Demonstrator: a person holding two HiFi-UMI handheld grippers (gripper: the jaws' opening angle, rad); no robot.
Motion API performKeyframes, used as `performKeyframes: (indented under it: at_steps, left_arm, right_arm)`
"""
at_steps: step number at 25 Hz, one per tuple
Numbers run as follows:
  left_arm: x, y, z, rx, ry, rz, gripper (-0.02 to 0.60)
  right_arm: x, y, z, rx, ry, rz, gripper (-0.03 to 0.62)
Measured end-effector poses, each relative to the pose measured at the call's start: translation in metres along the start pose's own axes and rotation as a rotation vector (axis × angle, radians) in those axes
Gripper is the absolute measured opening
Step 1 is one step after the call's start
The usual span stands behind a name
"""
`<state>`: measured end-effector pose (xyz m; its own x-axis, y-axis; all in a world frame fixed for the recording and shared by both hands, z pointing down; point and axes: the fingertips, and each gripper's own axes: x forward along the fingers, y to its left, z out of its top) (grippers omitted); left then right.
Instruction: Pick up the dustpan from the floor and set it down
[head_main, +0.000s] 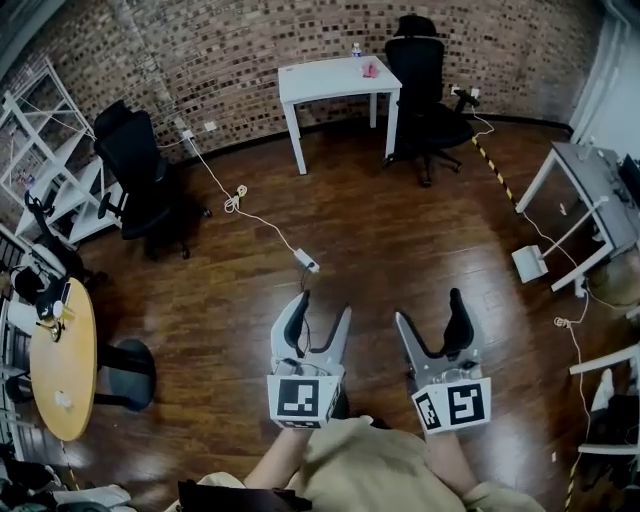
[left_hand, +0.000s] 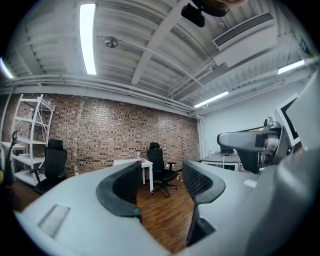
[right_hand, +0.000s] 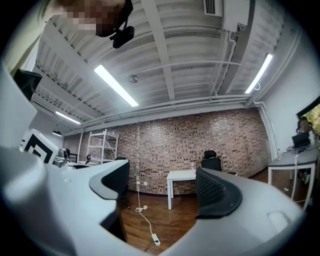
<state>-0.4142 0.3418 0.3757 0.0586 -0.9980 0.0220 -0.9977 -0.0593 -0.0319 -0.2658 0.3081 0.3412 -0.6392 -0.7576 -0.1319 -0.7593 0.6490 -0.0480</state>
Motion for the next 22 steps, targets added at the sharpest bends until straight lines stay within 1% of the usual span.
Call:
performKeyframes:
  at_steps: [3, 6, 8, 11, 13, 16, 18, 22]
  left_arm:
    - [0.048, 0.025, -0.001, 0.001, -0.01, -0.003, 0.25]
    - [0.109, 0.046, -0.005, -0.022, -0.023, -0.042, 0.249]
    - [0.149, 0.067, 0.001, -0.028, -0.031, -0.065, 0.249]
    - [0.206, 0.1, 0.008, -0.04, -0.051, -0.088, 0.242]
    - [0.236, 0.12, 0.011, -0.055, -0.067, -0.087, 0.242]
    - [0.277, 0.149, 0.006, -0.042, -0.061, -0.087, 0.242]
    - [0.304, 0.155, 0.002, -0.036, -0.052, -0.106, 0.242]
    - [0.355, 0.145, -0.005, -0.041, -0.021, -0.135, 0.241]
  right_arm:
    - [0.052, -0.01, -0.018, -0.004, 0.015, 0.01, 0.403]
    - [0.11, -0.025, -0.04, -0.007, 0.054, 0.012, 0.403]
    - [0.155, -0.031, -0.047, -0.009, 0.073, 0.012, 0.403]
    - [0.223, -0.041, -0.051, -0.026, 0.075, 0.01, 0.403]
    - [0.254, -0.045, -0.054, -0.026, 0.074, 0.007, 0.403]
    - [0.289, -0.054, -0.063, -0.012, 0.074, -0.022, 0.403]
    - [0.306, -0.068, -0.068, -0.009, 0.086, -0.048, 0.403]
    - [0.335, -0.112, -0.076, 0.001, 0.106, -0.082, 0.403]
